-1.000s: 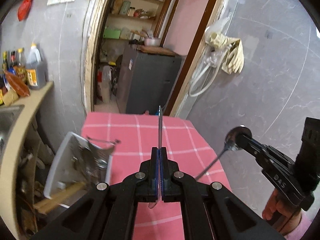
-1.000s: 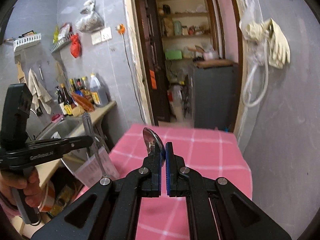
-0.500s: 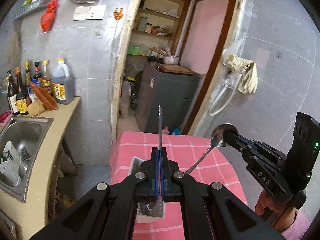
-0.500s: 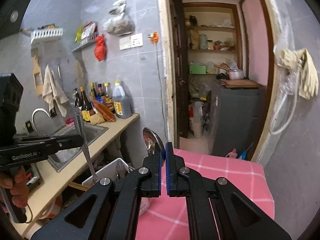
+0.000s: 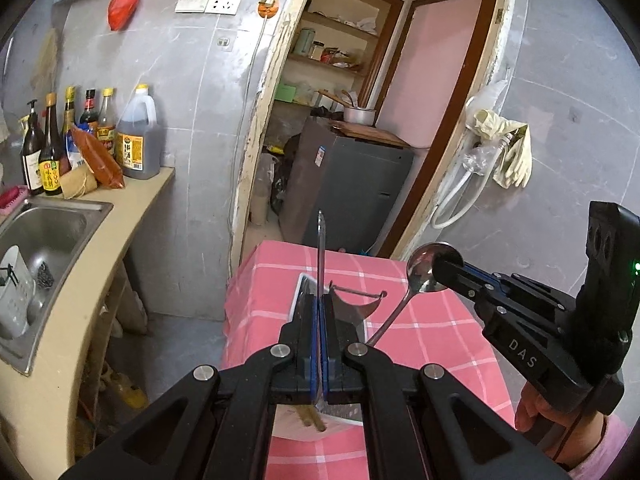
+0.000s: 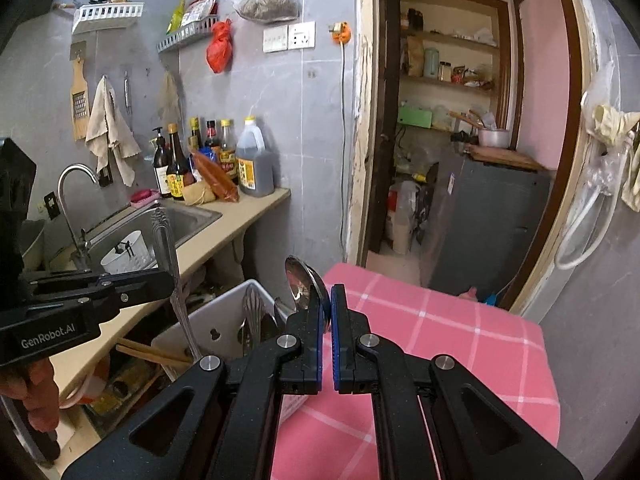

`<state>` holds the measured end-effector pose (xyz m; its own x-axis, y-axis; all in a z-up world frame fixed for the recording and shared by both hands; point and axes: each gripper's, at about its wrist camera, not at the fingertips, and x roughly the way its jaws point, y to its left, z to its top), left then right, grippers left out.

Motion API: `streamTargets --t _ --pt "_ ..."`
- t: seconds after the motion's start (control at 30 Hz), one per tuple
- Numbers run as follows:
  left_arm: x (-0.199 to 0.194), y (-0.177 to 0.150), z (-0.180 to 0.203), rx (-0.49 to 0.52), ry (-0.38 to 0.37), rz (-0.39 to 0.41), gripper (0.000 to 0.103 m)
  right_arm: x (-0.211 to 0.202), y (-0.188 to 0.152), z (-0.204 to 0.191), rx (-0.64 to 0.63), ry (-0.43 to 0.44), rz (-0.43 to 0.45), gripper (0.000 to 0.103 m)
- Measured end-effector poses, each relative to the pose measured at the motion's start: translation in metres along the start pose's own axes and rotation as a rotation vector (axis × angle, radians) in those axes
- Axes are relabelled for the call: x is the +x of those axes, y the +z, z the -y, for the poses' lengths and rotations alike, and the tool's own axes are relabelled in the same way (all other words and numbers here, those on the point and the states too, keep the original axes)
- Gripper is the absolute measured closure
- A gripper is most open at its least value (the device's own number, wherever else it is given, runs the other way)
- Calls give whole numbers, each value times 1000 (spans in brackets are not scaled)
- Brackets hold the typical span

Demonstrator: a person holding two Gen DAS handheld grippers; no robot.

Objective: Organize utensils
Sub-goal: 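Carry both spoons over the white caddy with both grippers, then lower the spoons into the caddy and open both grippers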

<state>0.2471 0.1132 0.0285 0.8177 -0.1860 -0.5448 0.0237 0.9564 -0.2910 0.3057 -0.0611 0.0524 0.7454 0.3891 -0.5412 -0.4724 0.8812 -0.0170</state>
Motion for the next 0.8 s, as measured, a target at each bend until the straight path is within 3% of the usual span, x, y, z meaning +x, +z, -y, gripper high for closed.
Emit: streamTargets --t 0.17,0.57,0.8 --pt "8 -10 -2 2 25 -37 101 7 -11 0 31 36 -19 99" --pt "11 -16 -13 -93 -26 -85 100 22 -33 10 141 169 -83 96" --pt "11 -17 -14 -124 -49 -92 97 29 -43 10 157 199 -120 91"
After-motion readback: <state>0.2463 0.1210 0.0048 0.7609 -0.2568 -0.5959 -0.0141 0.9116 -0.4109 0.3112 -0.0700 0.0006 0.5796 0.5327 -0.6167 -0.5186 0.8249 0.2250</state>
